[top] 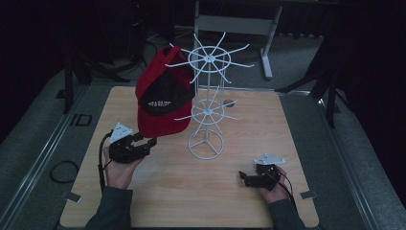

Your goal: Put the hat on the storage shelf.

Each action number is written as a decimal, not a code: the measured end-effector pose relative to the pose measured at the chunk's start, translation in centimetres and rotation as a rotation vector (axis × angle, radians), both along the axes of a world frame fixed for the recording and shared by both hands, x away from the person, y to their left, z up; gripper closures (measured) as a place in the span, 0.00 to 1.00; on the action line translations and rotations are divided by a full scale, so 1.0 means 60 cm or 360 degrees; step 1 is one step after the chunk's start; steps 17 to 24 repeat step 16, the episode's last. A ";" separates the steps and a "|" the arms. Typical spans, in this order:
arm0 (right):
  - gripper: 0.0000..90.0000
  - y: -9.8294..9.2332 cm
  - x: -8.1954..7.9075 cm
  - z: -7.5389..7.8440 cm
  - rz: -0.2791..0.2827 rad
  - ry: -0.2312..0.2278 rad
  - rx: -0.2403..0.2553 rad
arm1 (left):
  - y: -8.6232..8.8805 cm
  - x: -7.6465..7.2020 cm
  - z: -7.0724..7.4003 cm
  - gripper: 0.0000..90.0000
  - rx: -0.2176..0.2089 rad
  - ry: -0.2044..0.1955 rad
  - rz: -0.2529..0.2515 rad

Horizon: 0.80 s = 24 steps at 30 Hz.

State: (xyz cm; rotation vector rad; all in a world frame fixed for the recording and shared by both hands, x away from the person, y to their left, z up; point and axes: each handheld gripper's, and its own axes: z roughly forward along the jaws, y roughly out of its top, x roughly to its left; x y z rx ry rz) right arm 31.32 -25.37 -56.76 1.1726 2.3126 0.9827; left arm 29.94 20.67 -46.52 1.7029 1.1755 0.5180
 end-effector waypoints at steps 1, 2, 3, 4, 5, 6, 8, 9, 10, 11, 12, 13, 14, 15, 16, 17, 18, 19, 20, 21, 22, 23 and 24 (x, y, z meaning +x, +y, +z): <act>0.17 0.000 0.000 0.000 0.0000 0.0000 0.0000 | 0.001 0.000 0.000 0.47 0.0007 -0.0005 0.0008; 0.17 0.000 0.000 0.000 0.0000 0.0000 0.0000 | 0.002 -0.001 0.001 0.46 0.0027 -0.0011 0.0009; 0.17 0.000 0.000 0.000 0.0000 0.0000 0.0000 | 0.003 -0.001 0.002 0.45 0.0029 -0.0016 -0.0001; 0.17 0.000 0.000 0.000 0.0003 0.0001 0.0000 | 0.004 -0.002 0.002 0.44 0.0027 -0.0023 -0.0007; 0.17 0.000 0.000 0.000 0.0003 0.0000 -0.0001 | 0.005 -0.002 0.004 0.42 0.0028 -0.0028 -0.0006; 0.17 0.000 0.000 0.000 0.0004 0.0001 0.0000 | 0.006 -0.002 0.005 0.41 0.0024 -0.0030 -0.0006; 0.17 0.000 0.000 0.000 0.0004 0.0001 0.0000 | 0.011 -0.003 0.005 0.37 -0.0002 -0.0034 0.0003; 0.17 0.000 0.000 0.000 0.0005 0.0000 0.0000 | 0.012 -0.003 0.005 0.34 -0.0012 -0.0035 0.0010; 0.17 0.000 0.000 0.000 0.0005 0.0000 0.0000 | 0.015 -0.003 0.006 0.32 -0.0024 -0.0029 0.0023; 0.17 0.000 0.000 0.000 0.0003 0.0000 0.0001 | 0.016 -0.003 0.006 0.30 -0.0030 -0.0031 0.0036; 0.17 0.000 0.000 0.000 0.0003 0.0000 0.0000 | 0.017 -0.003 0.006 0.27 -0.0033 -0.0036 0.0052; 0.17 0.000 0.000 0.000 0.0003 0.0000 0.0001 | 0.018 -0.004 0.007 0.25 -0.0037 -0.0041 0.0063; 0.17 0.000 0.000 0.000 0.0005 0.0000 0.0000 | 0.018 -0.004 0.008 0.23 -0.0039 -0.0042 0.0069; 0.17 0.000 0.000 0.000 0.0005 0.0001 0.0000 | 0.018 -0.003 0.009 0.20 -0.0036 -0.0042 0.0073; 0.17 0.000 0.000 0.000 0.0006 0.0000 0.0000 | 0.019 -0.003 0.009 0.19 -0.0036 -0.0040 0.0070; 0.17 0.000 0.000 0.000 0.0006 0.0000 0.0000 | 0.019 -0.003 0.009 0.19 -0.0036 -0.0040 0.0070; 0.17 0.000 0.000 0.000 0.0006 0.0000 0.0000 | 0.019 -0.003 0.009 0.19 -0.0036 -0.0040 0.0070; 0.17 0.000 0.000 0.000 0.0006 0.0000 0.0000 | 0.019 -0.003 0.009 0.19 -0.0036 -0.0040 0.0070; 0.17 0.000 0.000 0.000 0.0006 0.0000 0.0000 | 0.019 -0.003 0.009 0.19 -0.0036 -0.0040 0.0070; 0.17 0.000 0.000 0.000 0.0006 0.0000 0.0000 | 0.019 -0.003 0.009 0.19 -0.0036 -0.0040 0.0070; 0.17 0.000 0.000 0.000 0.0006 0.0000 0.0000 | 0.019 -0.003 0.009 0.19 -0.0036 -0.0040 0.0070; 0.17 0.000 0.000 0.000 0.0006 0.0000 0.0000 | 0.019 -0.003 0.009 0.19 -0.0036 -0.0040 0.0070; 0.17 0.000 0.000 0.000 0.0006 0.0000 0.0000 | 0.019 -0.003 0.009 0.19 -0.0036 -0.0040 0.0070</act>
